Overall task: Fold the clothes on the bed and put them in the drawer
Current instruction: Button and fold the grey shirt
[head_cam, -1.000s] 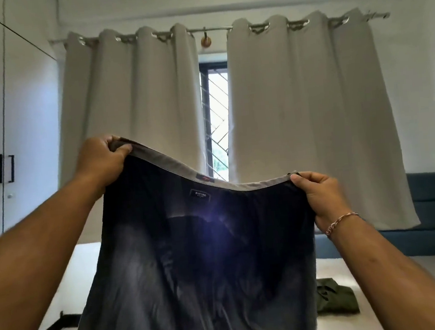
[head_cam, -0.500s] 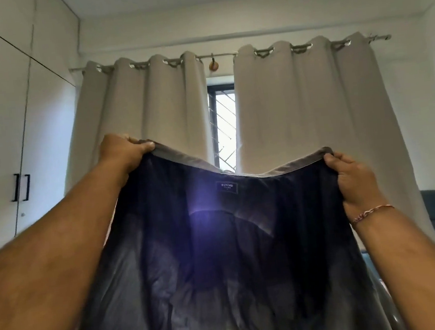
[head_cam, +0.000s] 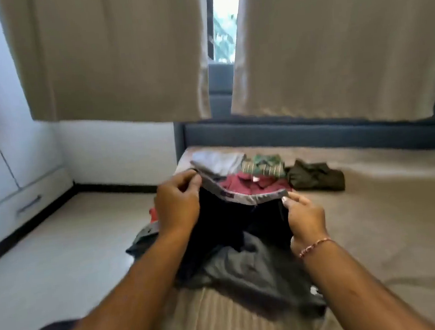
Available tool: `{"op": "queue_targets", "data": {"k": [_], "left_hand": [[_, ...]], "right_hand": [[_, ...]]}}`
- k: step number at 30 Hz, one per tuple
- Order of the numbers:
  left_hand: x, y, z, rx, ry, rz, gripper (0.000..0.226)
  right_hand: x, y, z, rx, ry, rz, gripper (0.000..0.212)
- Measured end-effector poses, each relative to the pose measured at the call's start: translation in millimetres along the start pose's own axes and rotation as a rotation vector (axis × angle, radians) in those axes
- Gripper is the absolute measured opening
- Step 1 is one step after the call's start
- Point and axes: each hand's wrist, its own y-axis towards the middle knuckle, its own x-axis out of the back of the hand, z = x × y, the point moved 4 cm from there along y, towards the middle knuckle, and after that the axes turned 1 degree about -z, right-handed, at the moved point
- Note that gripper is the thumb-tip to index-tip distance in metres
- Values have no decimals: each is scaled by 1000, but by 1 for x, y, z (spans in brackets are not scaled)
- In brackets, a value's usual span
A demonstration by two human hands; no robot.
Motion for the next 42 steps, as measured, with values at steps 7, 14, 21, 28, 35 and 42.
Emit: {"op": "queue_targets", "data": {"k": [7,14,21,28,35,42], "left_hand": [[-3,-119,128,286,-133,131,17],[-18,-119,140,255,-108,152,24],[-50,-118,147,305,-305,469,36],[-52,-119,152,221,-220,371,26],[-44,-123,143,104,-125,350,15],[-45,-128,135,-164,28,366,17]], "right_hand": [[42,-19,-132,-391,87,-88,14],[45,-3,-142,-258,-8,-223,18],[37,-25,-132,-90,-4,-194,6],[15,-73,-144,-93,-25,-12,10],[9,-72,-146,-315,36,77,8],[9,-72,-141,-381,67,141,7]]}}
